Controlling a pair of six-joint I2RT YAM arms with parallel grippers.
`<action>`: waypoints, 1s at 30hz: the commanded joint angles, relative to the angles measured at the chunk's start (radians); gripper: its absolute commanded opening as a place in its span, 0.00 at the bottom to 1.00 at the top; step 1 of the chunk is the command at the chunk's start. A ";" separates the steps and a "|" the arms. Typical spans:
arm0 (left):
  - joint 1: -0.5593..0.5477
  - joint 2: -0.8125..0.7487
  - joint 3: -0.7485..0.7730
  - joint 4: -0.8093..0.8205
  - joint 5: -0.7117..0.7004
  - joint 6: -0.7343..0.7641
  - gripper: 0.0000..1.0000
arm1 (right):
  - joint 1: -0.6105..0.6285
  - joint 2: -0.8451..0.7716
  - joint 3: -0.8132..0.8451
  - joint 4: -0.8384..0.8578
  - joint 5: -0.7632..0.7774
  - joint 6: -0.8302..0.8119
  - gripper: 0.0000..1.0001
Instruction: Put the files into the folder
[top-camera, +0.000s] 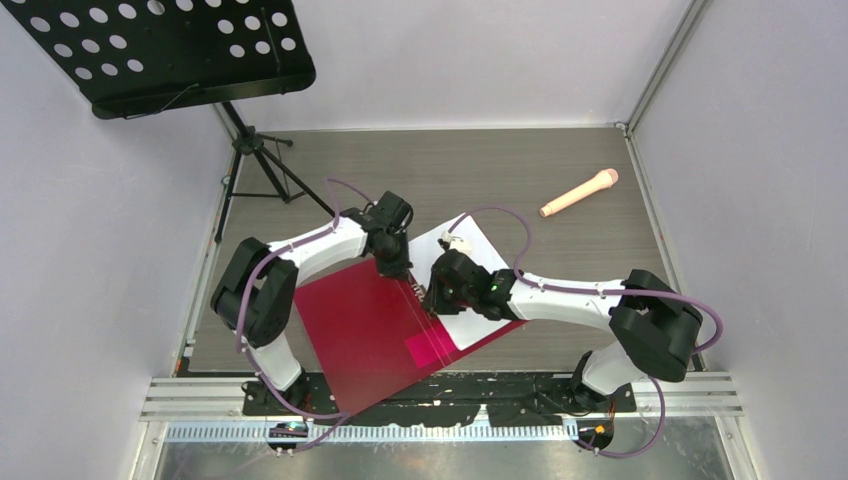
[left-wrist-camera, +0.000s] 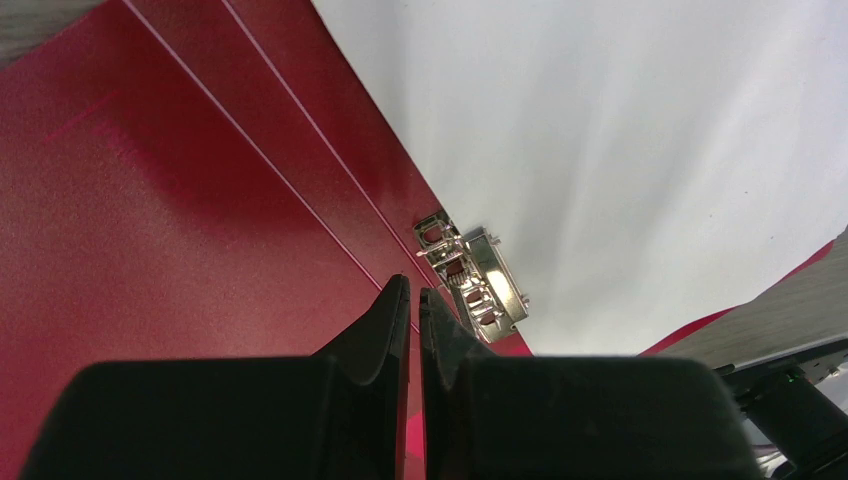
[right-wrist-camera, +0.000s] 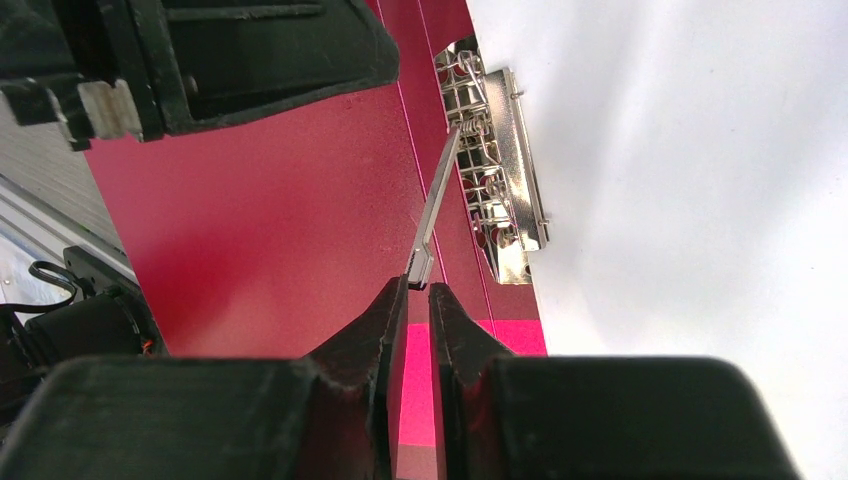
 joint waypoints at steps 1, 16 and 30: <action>-0.001 -0.042 -0.011 0.009 -0.031 -0.028 0.09 | 0.002 -0.007 -0.015 -0.055 0.054 -0.002 0.18; -0.030 0.048 0.017 0.031 -0.016 -0.053 0.20 | 0.002 0.007 0.022 -0.073 0.053 -0.010 0.18; -0.050 0.101 0.072 -0.003 -0.083 -0.031 0.26 | 0.001 0.005 0.021 -0.077 0.058 -0.011 0.18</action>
